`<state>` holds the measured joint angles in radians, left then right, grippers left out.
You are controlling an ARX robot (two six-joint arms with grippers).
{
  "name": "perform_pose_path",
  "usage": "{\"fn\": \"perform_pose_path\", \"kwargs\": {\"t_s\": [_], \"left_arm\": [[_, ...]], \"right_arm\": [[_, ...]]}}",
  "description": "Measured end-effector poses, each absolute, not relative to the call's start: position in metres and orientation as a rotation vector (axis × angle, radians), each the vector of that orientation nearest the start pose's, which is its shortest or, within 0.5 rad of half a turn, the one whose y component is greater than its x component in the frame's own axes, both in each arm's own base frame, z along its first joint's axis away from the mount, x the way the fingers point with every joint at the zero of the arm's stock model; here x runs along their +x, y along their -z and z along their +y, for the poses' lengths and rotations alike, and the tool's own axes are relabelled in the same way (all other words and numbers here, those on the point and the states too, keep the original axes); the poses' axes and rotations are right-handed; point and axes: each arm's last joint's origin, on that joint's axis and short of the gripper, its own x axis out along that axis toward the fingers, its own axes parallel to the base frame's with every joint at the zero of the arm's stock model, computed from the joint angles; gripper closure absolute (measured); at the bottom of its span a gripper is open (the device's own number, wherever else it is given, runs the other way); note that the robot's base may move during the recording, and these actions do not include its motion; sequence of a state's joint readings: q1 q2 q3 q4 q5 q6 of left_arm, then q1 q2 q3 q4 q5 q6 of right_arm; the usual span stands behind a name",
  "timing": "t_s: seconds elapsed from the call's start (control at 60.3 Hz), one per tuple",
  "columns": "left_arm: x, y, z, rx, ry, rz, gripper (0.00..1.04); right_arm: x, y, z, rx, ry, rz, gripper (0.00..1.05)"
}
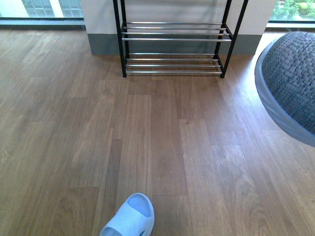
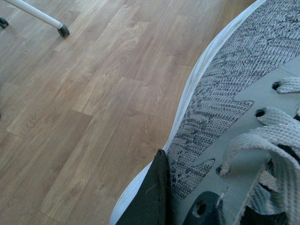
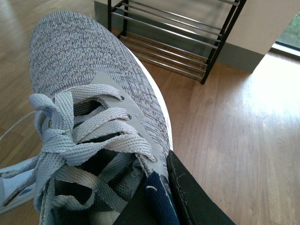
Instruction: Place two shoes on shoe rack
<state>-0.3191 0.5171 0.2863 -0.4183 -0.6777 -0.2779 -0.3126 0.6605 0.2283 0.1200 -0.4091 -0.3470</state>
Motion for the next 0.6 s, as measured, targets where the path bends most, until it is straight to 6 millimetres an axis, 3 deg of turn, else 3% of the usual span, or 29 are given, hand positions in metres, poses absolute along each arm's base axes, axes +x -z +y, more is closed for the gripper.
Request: {"fn": "perform_pose_path", "kwargs": {"t_s": [0.597], "left_arm": [[0.1146,-0.1818,-0.0187,0.045,-0.422,0.517,1.03]], "right_arm": [[0.1449,-0.1876,-0.0349,-0.221,-0.141,0.275,1.03]]}}
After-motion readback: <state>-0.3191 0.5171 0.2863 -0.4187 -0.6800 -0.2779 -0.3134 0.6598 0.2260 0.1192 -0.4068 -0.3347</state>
